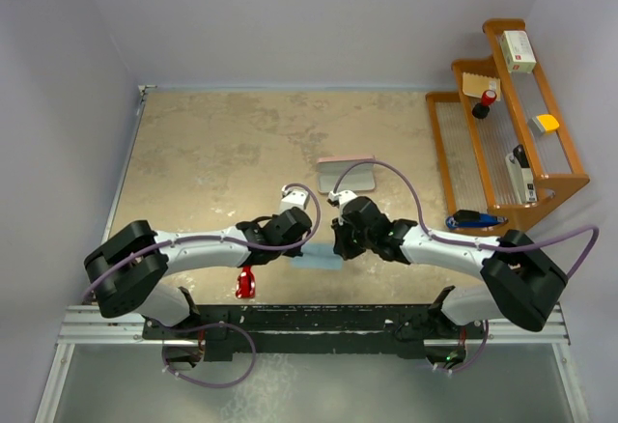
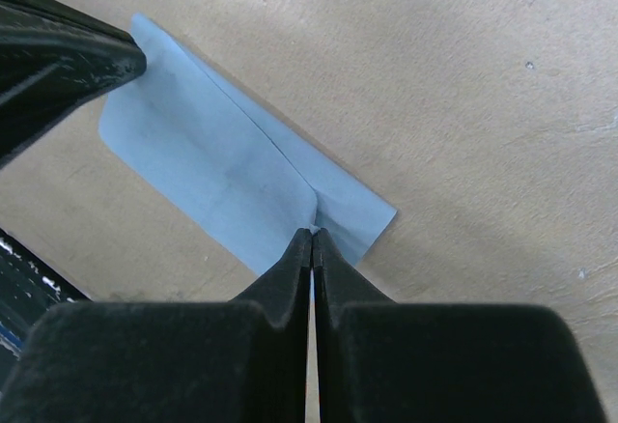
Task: Organize the sunglasses
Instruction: Fold the glasses cleaning cloth at the center of the board.
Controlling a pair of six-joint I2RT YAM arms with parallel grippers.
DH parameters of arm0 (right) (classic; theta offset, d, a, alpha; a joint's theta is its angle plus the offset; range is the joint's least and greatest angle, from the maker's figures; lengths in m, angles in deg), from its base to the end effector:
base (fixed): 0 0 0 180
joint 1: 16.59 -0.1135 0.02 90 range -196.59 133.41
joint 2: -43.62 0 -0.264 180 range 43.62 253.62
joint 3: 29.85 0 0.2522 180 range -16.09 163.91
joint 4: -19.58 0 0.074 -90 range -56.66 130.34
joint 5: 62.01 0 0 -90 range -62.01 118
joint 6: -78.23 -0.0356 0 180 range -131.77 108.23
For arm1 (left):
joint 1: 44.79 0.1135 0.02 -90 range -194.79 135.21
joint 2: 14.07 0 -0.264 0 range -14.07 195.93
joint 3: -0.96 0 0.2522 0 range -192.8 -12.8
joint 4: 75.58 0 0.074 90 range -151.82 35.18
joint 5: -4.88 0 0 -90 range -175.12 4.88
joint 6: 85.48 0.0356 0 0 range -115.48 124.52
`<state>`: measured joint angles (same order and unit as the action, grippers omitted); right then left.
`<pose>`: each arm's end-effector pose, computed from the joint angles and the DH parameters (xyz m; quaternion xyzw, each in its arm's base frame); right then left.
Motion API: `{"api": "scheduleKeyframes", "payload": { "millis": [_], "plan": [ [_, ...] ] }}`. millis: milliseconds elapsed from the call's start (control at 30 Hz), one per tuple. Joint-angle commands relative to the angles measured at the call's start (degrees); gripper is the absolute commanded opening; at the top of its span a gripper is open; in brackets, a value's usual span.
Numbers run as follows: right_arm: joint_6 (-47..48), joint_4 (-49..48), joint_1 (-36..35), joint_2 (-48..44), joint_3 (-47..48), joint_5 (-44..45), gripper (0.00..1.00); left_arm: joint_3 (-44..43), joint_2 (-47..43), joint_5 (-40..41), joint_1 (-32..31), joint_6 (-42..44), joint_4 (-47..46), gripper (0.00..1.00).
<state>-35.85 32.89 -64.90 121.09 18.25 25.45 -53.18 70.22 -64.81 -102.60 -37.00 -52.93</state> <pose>0.1738 0.1975 0.1732 -0.2009 0.8935 0.2533 0.3118 0.1579 -0.2276 0.1640 0.0765 0.9315 -0.1312 0.3306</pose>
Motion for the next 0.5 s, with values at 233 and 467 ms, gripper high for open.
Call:
{"api": "scheduleKeyframes", "payload": {
  "millis": [233, 467],
  "plan": [
    [-0.85, -1.69, -1.00, -2.49, -1.72, -0.49, 0.03, 0.63, -3.13, 1.92, -0.35, -2.04, 0.37, 0.00],
    [-0.86, -3.02, -1.32, -3.26, -2.35, -2.35, 0.13, 1.09, -3.24, 1.83, -0.38, -2.50, 0.17, 0.00]
  ]
}}
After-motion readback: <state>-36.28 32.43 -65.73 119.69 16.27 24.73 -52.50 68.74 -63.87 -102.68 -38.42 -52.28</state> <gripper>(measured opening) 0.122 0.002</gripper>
